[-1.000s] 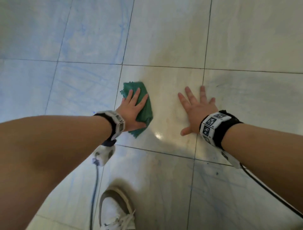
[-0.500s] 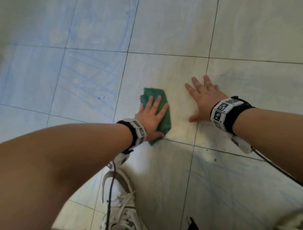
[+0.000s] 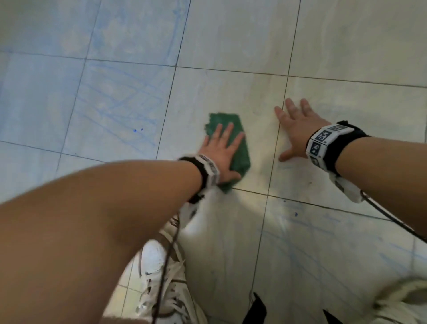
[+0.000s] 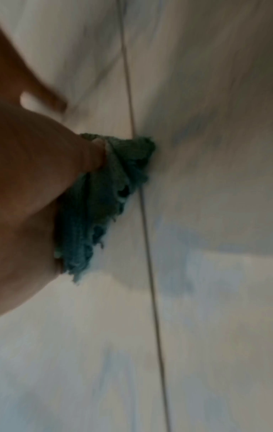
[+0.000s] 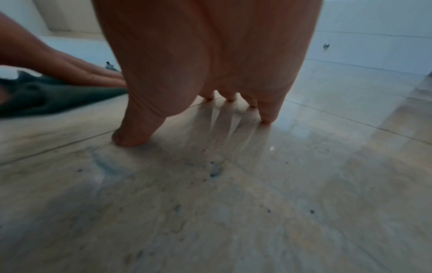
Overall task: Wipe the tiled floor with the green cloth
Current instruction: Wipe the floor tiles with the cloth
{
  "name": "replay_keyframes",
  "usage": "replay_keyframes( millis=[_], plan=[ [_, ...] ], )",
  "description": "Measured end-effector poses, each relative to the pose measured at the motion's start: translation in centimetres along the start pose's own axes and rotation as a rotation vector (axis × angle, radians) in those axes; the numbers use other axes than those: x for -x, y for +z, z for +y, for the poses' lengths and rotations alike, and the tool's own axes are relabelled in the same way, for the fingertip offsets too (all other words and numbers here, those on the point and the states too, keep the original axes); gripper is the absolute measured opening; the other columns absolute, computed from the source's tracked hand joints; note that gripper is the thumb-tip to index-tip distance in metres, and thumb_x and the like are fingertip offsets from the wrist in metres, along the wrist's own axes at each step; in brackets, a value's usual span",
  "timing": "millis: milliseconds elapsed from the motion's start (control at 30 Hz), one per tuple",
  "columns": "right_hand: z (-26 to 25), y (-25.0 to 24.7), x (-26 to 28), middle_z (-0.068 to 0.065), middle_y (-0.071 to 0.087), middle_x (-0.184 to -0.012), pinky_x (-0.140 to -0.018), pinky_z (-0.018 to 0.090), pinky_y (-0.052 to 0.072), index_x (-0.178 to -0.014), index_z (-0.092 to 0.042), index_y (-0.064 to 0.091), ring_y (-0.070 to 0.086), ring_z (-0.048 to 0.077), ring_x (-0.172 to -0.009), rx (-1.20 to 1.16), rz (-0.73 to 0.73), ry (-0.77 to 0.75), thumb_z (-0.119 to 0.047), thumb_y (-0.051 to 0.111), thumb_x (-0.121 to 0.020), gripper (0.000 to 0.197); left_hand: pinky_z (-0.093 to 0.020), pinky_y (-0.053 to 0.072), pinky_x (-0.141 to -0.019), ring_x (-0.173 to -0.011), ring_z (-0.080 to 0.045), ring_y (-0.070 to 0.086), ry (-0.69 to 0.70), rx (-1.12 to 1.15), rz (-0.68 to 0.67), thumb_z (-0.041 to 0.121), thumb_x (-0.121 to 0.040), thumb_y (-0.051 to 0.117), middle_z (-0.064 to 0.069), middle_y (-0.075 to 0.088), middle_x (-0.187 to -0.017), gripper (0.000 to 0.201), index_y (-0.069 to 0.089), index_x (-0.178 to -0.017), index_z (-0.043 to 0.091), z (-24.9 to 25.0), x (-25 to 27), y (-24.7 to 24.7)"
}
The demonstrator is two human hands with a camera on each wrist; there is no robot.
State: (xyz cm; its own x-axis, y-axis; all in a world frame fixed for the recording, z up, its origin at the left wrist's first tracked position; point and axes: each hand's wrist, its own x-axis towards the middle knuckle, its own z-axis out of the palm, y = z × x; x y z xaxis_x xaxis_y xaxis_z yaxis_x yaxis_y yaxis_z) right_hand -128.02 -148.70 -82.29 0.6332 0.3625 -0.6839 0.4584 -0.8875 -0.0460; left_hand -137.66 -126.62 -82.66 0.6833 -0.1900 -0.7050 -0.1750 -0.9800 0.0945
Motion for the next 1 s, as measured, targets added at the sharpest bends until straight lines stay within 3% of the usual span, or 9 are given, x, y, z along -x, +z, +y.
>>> replay_keyframes(
  millis=[100,200,367,533,633,767,1000],
  plan=[
    [-0.1,0.2,0.3,0.004,-0.026,-0.163,-0.123,0.052,0.011,-0.156,-0.026,-0.019,-0.018,0.036,-0.150,-0.013,0.007,0.010,-0.066,0.077,-0.070,0.135,-0.058,0.007,-0.120,-0.148,-0.036,-0.021,-0.209,0.073,-0.024,0.065,-0.082,0.063,-0.009,-0.032,-0.158,0.118,-0.022,-0.153,0.026,-5.6,0.6,-1.1],
    [0.1,0.5,0.9,0.002,-0.026,-0.163,-0.123,0.051,0.011,-0.156,-0.027,-0.018,-0.018,0.034,-0.150,-0.041,0.003,0.006,-0.065,0.074,-0.075,0.128,-0.060,0.007,-0.119,-0.147,-0.037,-0.022,-0.247,0.123,-0.015,0.063,-0.083,0.063,-0.010,-0.032,-0.159,0.116,-0.022,-0.154,0.025,-5.5,0.5,-0.9],
    [0.9,1.3,1.7,0.001,-0.024,-0.164,-0.122,0.049,0.010,-0.157,-0.028,-0.015,-0.018,0.033,-0.151,-0.069,0.021,0.004,-0.067,0.070,-0.077,0.123,-0.060,0.003,-0.119,-0.146,-0.038,-0.024,-0.105,0.036,0.022,0.067,-0.083,0.059,-0.011,-0.033,-0.158,0.116,-0.022,-0.153,0.025,-0.6,-0.9,-1.2],
    [1.5,1.3,1.6,0.004,-0.021,-0.164,-0.124,0.049,0.008,-0.157,-0.028,-0.015,-0.016,0.036,-0.151,-0.022,0.016,-0.013,-0.068,0.069,-0.077,0.123,-0.061,-0.001,-0.119,-0.145,-0.039,-0.027,0.111,-0.085,-0.010,0.069,-0.083,0.057,-0.011,-0.034,-0.157,0.115,-0.021,-0.154,0.025,8.4,-1.4,0.0],
    [1.8,1.2,1.4,0.006,-0.021,-0.164,-0.124,0.049,0.008,-0.157,-0.027,-0.015,-0.015,0.037,-0.151,0.018,0.001,-0.023,-0.068,0.069,-0.077,0.123,-0.062,-0.002,-0.118,-0.144,-0.038,-0.029,0.125,-0.062,-0.014,0.065,-0.083,0.060,-0.010,-0.034,-0.157,0.114,-0.018,-0.155,0.025,10.7,-1.3,0.8],
    [1.1,1.0,1.7,0.007,-0.021,-0.164,-0.124,0.050,0.010,-0.157,-0.025,-0.016,-0.015,0.039,-0.150,0.007,-0.016,-0.011,-0.071,0.071,-0.072,0.130,-0.058,-0.004,-0.120,-0.145,-0.033,-0.030,0.154,-0.092,-0.030,0.065,-0.083,0.062,-0.006,-0.035,-0.157,0.115,-0.020,-0.154,0.028,8.4,-1.0,0.5],
    [-4.8,0.8,1.2,0.002,-0.028,-0.162,-0.121,0.058,0.013,-0.156,-0.030,-0.018,-0.019,0.038,-0.149,0.002,-0.033,-0.092,-0.064,0.074,-0.075,0.127,-0.054,-0.002,-0.120,-0.146,-0.031,-0.029,0.000,-0.005,-0.029,0.066,-0.082,0.062,-0.003,-0.037,-0.157,0.117,-0.024,-0.152,0.029,-0.2,0.8,1.1]
  ],
)
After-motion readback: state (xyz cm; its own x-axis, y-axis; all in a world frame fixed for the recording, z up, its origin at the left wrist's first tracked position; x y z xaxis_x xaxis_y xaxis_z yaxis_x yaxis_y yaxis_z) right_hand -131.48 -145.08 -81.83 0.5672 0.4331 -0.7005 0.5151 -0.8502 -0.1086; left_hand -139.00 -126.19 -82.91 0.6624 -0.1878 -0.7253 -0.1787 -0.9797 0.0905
